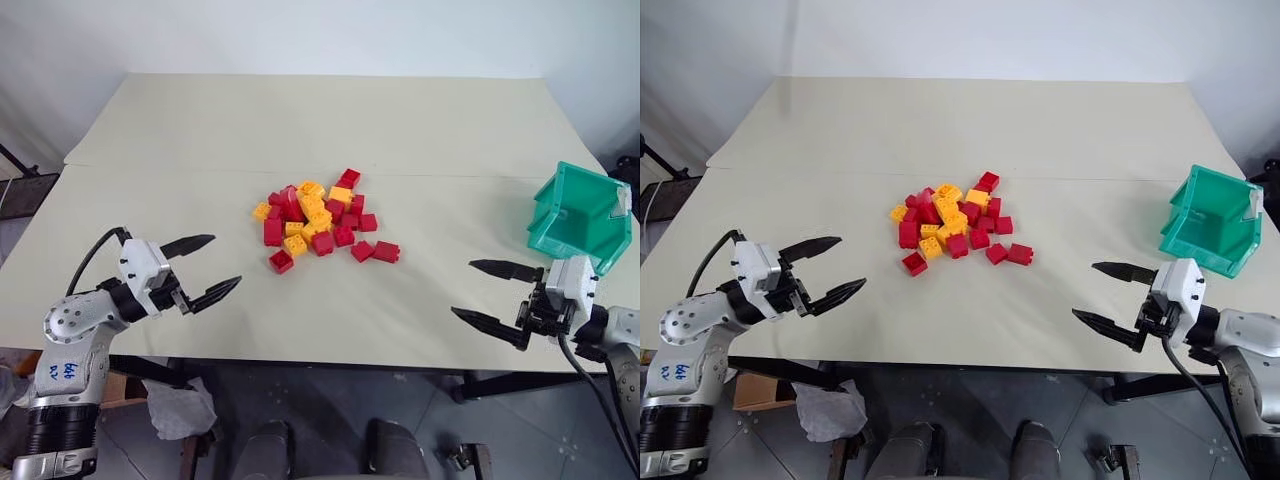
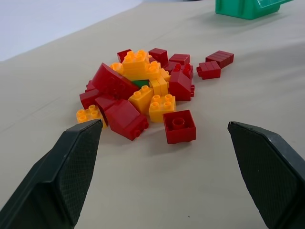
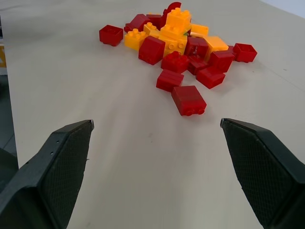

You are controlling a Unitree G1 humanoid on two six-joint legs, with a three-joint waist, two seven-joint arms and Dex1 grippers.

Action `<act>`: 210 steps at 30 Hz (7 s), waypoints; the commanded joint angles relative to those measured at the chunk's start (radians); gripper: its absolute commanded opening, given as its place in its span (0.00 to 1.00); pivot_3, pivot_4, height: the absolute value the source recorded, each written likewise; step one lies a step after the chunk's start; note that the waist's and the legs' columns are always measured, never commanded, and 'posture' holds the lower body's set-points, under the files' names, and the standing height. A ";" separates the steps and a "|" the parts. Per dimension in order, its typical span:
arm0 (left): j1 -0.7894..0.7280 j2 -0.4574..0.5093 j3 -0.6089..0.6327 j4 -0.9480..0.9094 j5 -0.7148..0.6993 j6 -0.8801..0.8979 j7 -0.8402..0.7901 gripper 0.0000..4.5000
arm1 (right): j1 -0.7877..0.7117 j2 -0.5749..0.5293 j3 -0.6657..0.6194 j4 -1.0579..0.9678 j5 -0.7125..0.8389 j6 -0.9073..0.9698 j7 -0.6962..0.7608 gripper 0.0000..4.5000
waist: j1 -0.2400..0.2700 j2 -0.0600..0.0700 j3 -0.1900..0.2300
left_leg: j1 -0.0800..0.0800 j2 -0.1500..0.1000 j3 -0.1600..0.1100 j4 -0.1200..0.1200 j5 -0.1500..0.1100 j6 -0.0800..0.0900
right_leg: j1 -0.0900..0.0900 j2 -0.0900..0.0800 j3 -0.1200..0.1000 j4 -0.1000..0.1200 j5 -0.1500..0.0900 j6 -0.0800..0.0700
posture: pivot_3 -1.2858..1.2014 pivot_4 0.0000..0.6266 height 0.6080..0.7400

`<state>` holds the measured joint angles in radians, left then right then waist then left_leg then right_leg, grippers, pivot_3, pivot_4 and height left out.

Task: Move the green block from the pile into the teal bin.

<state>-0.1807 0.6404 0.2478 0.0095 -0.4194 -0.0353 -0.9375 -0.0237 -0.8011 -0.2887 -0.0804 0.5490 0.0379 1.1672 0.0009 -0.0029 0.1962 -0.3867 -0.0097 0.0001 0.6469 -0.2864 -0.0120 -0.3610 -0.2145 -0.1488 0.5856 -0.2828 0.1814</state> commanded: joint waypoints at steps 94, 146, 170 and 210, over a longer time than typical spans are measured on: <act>-0.387 0.095 0.003 0.552 0.104 0.007 -0.279 0.51 | -0.036 0.170 0.019 -0.274 0.013 0.093 -0.294 1.00 | -0.001 -0.007 0.001 | -0.002 0.010 0.021 0.009 -0.010 0.002 | -0.015 0.009 0.016 0.006 0.002 -0.002 | 0.52 0.24 1.00; -1.161 -0.373 -0.501 1.353 0.773 -0.136 0.093 0.73 | 0.109 0.218 -0.022 -0.439 0.021 0.103 -0.445 1.00 | 0.023 -0.009 0.000 | -0.005 0.009 0.023 0.015 -0.015 0.005 | -0.015 0.009 0.017 0.005 0.003 -0.001 | 0.52 0.24 1.00; -1.139 -0.281 -0.414 1.332 0.734 -0.220 0.055 0.68 | 0.097 0.219 -0.009 -0.436 0.023 0.109 -0.454 1.00 | 0.013 -0.010 0.000 | -0.003 0.009 0.024 0.015 -0.015 0.005 | -0.015 0.009 0.018 0.006 0.003 -0.002 | 0.52 0.24 1.00; -1.287 -0.383 -0.331 1.287 0.622 -0.200 -0.237 0.35 | 0.228 0.176 -0.184 -0.476 0.052 0.116 -0.448 1.00 | 0.033 -0.012 0.000 | -0.004 0.009 0.027 0.018 -0.016 0.007 | -0.015 0.009 0.022 0.006 0.004 -0.001 | 0.52 0.24 1.00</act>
<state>-1.4443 0.2908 -0.0811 1.3335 0.2294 -0.2206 -1.1384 0.1972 -0.6120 -0.4213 -0.5144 0.5806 0.1582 0.7202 0.0340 -0.0153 0.1959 -0.3912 -0.0009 0.0273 0.6653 -0.3024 -0.0045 -0.3761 -0.2055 -0.1273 0.5913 -0.2792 0.1810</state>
